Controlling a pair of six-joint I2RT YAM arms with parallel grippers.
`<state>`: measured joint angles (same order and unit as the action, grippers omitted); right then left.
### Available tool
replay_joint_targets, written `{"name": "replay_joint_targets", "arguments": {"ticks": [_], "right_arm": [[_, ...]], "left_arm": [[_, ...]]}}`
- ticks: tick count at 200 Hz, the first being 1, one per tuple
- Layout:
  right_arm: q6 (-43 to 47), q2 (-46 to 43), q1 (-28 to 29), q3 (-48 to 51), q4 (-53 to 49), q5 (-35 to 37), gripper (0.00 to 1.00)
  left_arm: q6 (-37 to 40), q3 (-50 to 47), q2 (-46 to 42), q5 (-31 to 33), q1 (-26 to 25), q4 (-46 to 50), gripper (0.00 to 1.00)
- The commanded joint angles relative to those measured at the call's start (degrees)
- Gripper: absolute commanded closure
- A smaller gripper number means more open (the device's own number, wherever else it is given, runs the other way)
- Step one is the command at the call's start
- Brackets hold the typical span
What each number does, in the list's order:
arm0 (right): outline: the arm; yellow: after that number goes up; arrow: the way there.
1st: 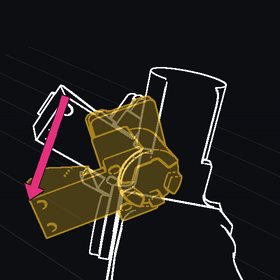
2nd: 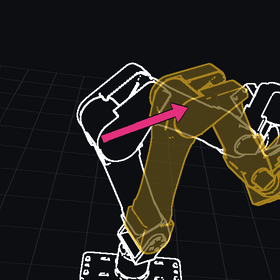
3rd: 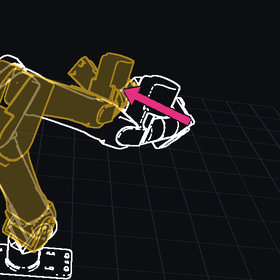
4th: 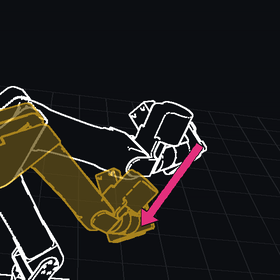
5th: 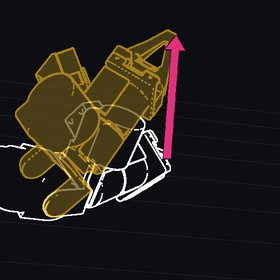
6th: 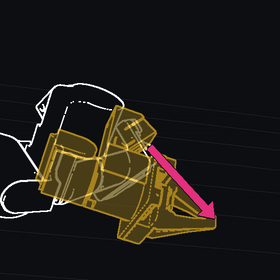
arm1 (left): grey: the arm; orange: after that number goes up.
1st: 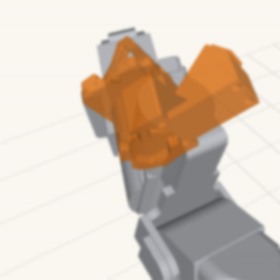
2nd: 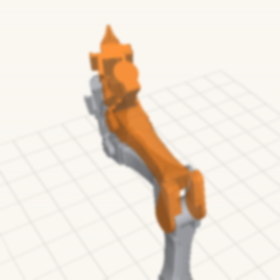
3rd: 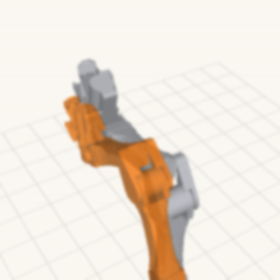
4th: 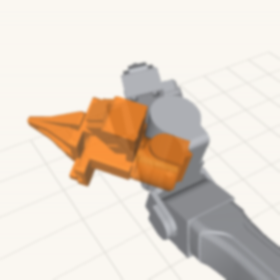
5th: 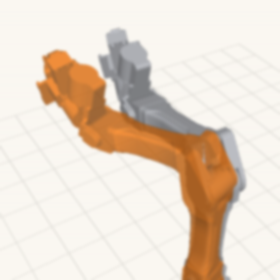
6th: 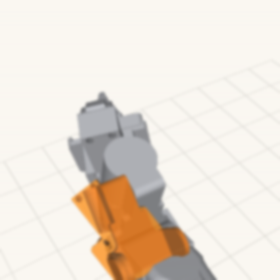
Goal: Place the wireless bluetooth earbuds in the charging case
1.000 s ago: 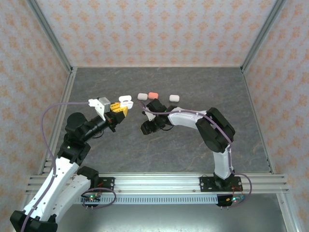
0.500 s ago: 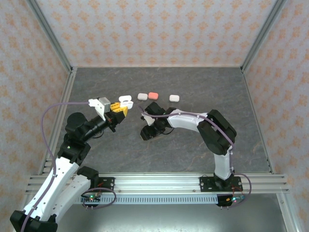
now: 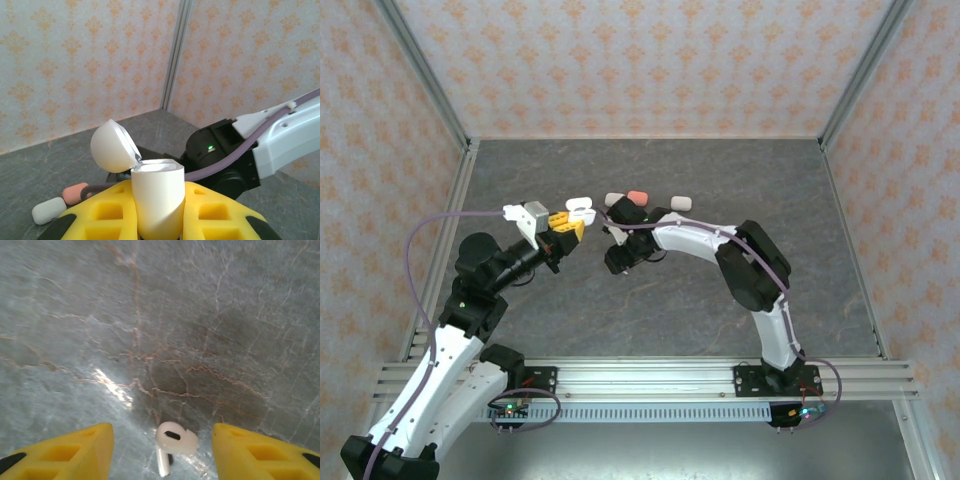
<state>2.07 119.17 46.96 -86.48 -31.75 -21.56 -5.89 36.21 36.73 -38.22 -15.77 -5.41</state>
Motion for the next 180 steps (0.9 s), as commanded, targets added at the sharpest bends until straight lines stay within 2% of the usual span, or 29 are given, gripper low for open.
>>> {"name": "replay_joint_targets", "arguments": {"ticks": [1,46,107,136,180], "right_arm": [[1.79,1.35,0.63,-1.77,-3.66,2.18,0.47],[1.96,3.35,1.22,-1.46,-3.72,2.93,0.52],[1.37,3.3,1.21,-0.97,-3.26,1.84,0.73],[0.47,-1.55,1.12,2.75,-0.31,1.71,0.73],[-2.75,-14.4,0.21,8.03,7.65,2.92,0.73]], "left_arm": [[1.17,1.24,-0.89,1.2,-0.44,-0.34,0.98],[1.1,1.09,-0.53,1.38,-0.43,-0.47,0.98],[1.23,1.41,-0.65,1.54,-0.45,0.43,0.98],[0.94,1.33,-0.78,1.74,-0.45,0.11,0.98],[-2.53,-0.58,0.42,2.1,-0.49,-5.69,0.98]]}}
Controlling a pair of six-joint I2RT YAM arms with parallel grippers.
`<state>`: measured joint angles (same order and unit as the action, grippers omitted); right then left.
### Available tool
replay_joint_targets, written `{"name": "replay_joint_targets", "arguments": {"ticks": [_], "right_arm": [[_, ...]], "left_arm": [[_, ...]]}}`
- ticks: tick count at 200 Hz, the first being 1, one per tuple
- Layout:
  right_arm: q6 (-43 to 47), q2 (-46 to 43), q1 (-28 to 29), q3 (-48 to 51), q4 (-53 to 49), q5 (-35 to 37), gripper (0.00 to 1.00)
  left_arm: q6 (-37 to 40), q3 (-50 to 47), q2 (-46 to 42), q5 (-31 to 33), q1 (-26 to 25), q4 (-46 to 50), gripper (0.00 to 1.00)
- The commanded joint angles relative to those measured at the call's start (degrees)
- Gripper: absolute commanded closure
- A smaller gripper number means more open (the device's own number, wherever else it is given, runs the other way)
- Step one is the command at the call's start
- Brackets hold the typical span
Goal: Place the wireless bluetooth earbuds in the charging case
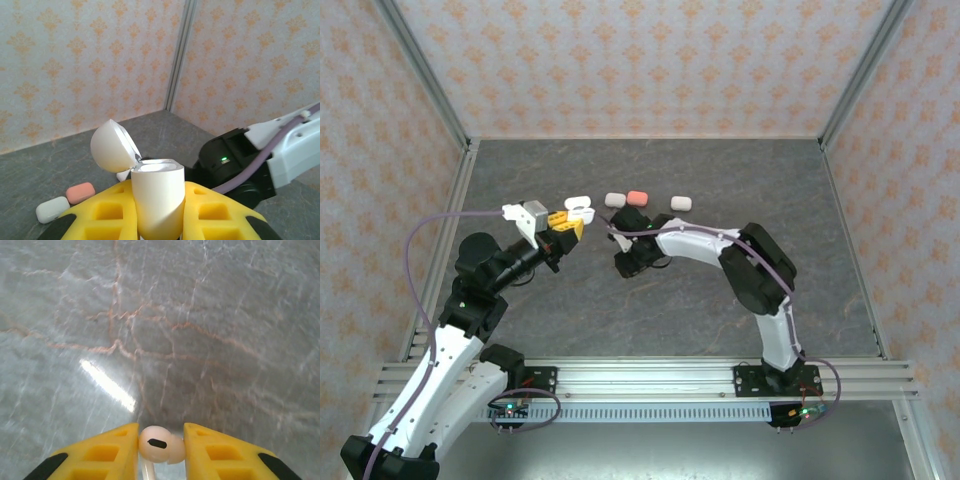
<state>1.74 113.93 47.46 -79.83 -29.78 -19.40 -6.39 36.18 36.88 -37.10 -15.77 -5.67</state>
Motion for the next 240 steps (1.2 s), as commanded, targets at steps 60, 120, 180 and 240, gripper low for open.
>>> {"name": "replay_joint_targets", "arguments": {"ticks": [60,120,180,240], "right_arm": [[-8.52,-27.97,-0.18,7.25,25.95,7.76,0.72],[-15.14,-36.28,1.47,11.54,45.96,8.43,0.72],[-16.26,-36.73,6.14,12.22,51.62,9.34,0.72],[-17.53,-34.26,8.68,10.84,51.66,8.9,0.71]], "left_arm": [[-4.24,-2.08,2.46,3.24,-0.97,-12.71,0.98],[-4.87,-3.21,3.76,3.35,-1.5,-17.31,0.99],[-4.02,-2.83,5.73,3.59,-2.51,-18.92,0.99],[-3.56,-2.46,6.81,3.53,-3.1,-20.08,0.99]]}}
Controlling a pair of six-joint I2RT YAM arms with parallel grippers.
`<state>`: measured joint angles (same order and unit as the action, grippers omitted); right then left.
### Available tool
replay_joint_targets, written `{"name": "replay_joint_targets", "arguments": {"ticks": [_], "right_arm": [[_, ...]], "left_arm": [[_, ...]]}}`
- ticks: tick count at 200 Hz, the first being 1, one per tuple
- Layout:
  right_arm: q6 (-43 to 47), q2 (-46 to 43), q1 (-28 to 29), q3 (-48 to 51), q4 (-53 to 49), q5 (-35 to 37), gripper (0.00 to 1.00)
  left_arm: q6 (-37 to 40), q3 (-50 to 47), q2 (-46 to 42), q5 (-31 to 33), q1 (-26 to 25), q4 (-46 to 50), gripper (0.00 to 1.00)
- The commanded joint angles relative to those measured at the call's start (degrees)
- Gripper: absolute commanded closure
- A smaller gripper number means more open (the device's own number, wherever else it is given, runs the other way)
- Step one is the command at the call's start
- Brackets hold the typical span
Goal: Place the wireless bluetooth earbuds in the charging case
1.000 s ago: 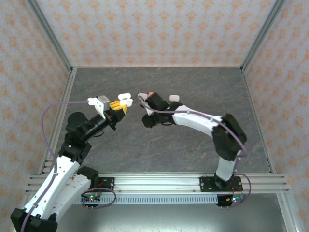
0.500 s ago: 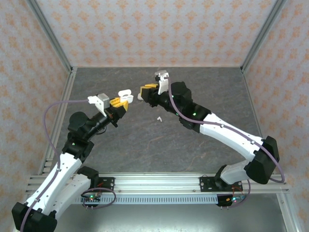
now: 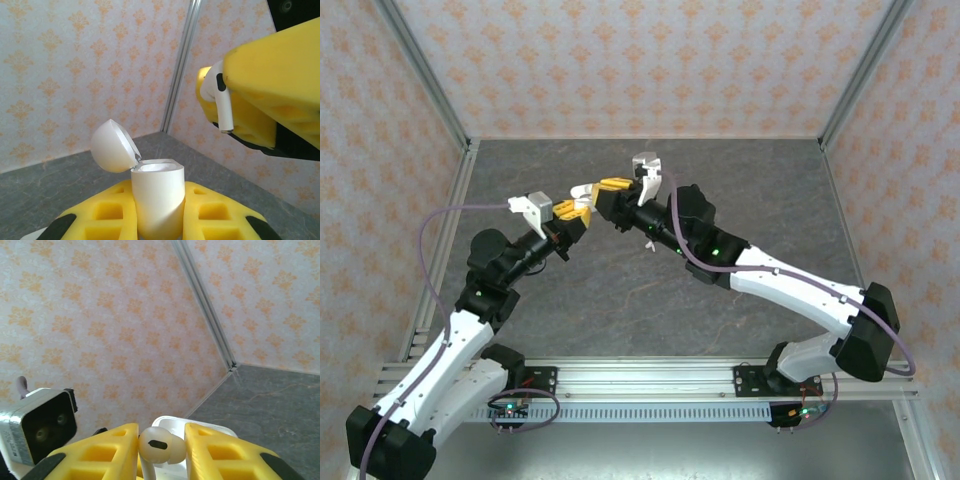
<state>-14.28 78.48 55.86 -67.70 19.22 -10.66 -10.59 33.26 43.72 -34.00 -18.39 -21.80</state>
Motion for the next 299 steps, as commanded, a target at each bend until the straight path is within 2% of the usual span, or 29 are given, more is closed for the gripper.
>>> {"name": "replay_joint_targets", "arguments": {"ticks": [1,166,299], "right_arm": [[-1.57,1.21,0.3,-1.29,2.66,0.13,0.71],[-1.68,4.99,0.3,-4.16,1.64,-1.63,0.71],[-2.98,1.96,-0.13,-1.57,-4.83,-1.77,0.67]], "left_arm": [[0.65,0.48,-0.04,0.42,-0.49,-3.95,0.99],[1.58,1.07,1.19,0.07,-1.73,-3.6,0.99],[1.64,1.55,0.22,0.7,-1.82,-3.16,0.99]]}}
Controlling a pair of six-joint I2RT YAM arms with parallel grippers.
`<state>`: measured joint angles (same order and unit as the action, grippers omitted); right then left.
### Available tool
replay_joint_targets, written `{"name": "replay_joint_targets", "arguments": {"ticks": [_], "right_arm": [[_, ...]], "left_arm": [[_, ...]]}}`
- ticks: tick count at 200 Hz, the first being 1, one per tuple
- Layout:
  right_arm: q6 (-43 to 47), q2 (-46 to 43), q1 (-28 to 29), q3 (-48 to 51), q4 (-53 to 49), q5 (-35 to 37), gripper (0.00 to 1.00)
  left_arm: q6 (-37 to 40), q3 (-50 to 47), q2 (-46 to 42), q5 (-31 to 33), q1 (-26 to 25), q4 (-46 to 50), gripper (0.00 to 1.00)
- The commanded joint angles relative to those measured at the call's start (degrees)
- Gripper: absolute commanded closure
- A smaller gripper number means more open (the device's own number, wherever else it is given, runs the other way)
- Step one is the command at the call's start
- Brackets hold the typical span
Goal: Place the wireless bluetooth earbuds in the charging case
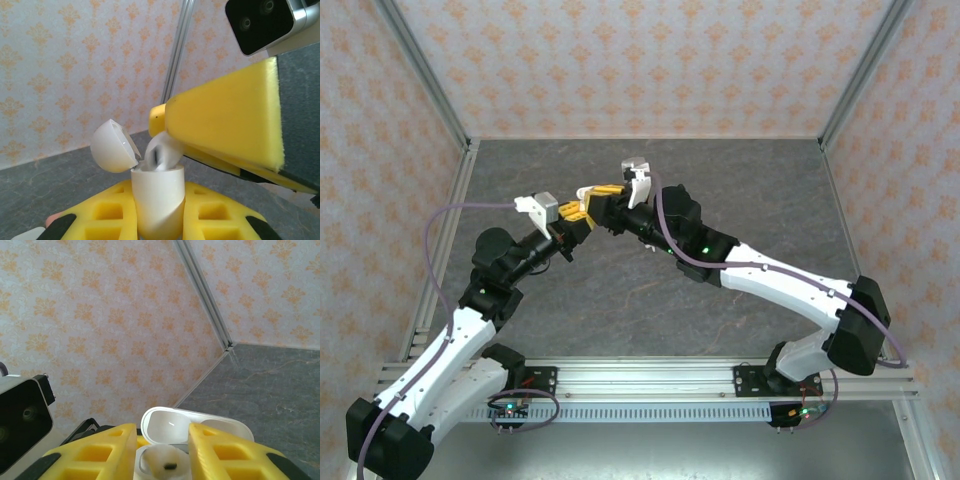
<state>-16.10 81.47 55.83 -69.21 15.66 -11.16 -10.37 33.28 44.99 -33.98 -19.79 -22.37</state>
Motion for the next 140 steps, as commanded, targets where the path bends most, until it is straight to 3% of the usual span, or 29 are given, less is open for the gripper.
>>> {"name": "replay_joint_targets", "arguments": {"ticks": [1,51,104,140], "right_arm": [[-1.19,-1.0,-0.11,-0.1,-1.34,-1.34,0.67],[-3.24,0.48,-1.41,-1.69,-1.34,-4.83,0.65],[-1.84,-3.57,-6.34,-3.54,-3.93,-10.45,0.35],[3.05,-5.03,-12.67,-7.52,-21.67,-9.9,0.22]], "left_arm": [[1.41,1.53,-1.05,0.67,-0.42,-2.59,0.99],[1.29,1.65,-1.29,0.3,-0.41,-2.24,0.99],[1.49,1.35,-2.0,0.49,-0.42,-1.32,0.99],[1.65,1.26,-2.74,0.44,-0.42,-1.18,0.99]]}}
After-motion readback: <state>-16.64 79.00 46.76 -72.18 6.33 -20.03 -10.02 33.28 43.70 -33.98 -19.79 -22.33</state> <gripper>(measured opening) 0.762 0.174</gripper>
